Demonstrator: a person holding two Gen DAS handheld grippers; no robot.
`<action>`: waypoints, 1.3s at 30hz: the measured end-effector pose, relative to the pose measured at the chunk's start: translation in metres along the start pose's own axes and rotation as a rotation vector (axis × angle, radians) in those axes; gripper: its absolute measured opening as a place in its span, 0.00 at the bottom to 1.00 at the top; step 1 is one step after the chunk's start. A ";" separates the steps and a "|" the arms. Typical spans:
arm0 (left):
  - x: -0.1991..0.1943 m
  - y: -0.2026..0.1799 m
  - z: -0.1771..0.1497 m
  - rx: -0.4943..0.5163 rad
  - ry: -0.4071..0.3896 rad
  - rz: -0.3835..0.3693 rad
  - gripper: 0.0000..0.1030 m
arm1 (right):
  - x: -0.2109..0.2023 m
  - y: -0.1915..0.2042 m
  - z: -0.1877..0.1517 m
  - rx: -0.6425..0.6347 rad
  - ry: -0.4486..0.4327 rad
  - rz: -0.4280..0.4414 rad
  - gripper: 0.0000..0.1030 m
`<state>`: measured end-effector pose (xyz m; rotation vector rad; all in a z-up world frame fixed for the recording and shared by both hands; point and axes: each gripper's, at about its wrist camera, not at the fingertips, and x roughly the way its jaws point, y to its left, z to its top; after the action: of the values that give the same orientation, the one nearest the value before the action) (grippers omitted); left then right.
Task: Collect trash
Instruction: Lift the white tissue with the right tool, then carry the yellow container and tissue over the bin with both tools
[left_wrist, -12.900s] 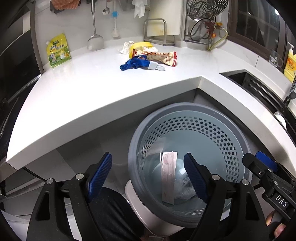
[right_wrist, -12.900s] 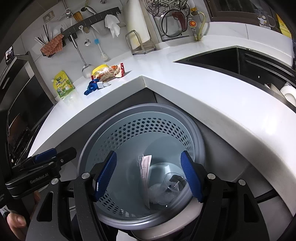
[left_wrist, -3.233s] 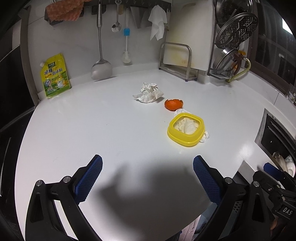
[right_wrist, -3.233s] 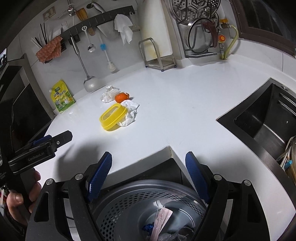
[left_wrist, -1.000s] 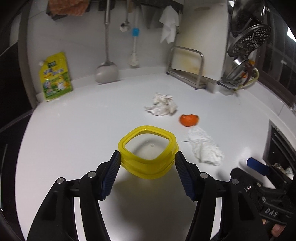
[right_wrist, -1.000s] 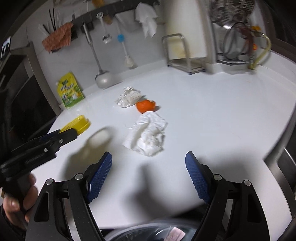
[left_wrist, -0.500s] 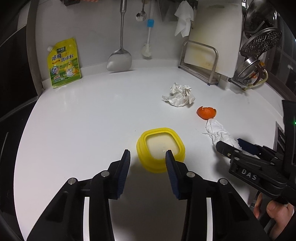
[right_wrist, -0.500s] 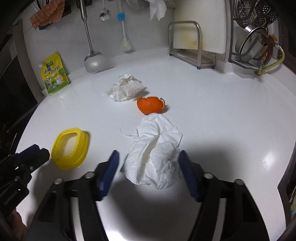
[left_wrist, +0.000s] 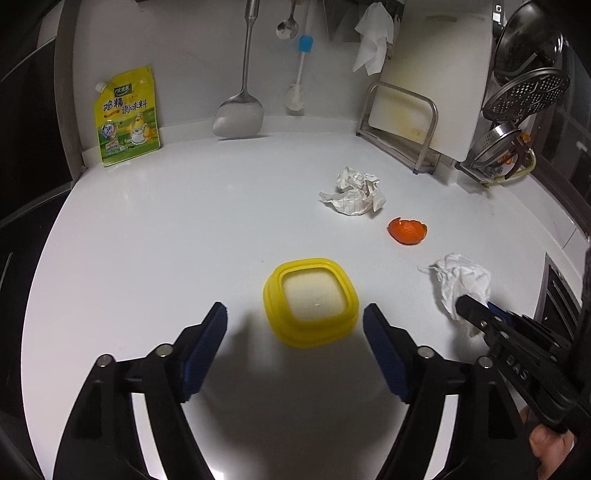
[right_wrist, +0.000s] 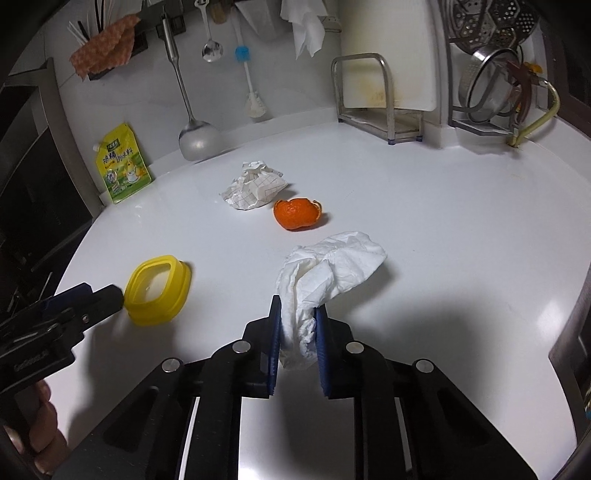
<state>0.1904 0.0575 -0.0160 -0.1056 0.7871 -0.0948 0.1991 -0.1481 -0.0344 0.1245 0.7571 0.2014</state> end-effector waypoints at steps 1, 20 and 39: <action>0.003 -0.004 0.001 0.002 0.002 0.009 0.76 | -0.003 -0.002 -0.002 0.002 -0.004 0.002 0.16; 0.055 -0.019 0.013 -0.016 0.125 0.123 0.70 | -0.023 -0.024 -0.009 0.056 -0.049 0.044 0.16; 0.012 -0.015 0.010 0.035 0.047 0.051 0.65 | -0.019 -0.012 -0.016 0.069 -0.029 0.022 0.16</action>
<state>0.2053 0.0413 -0.0149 -0.0507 0.8346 -0.0628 0.1763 -0.1631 -0.0357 0.2010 0.7345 0.1944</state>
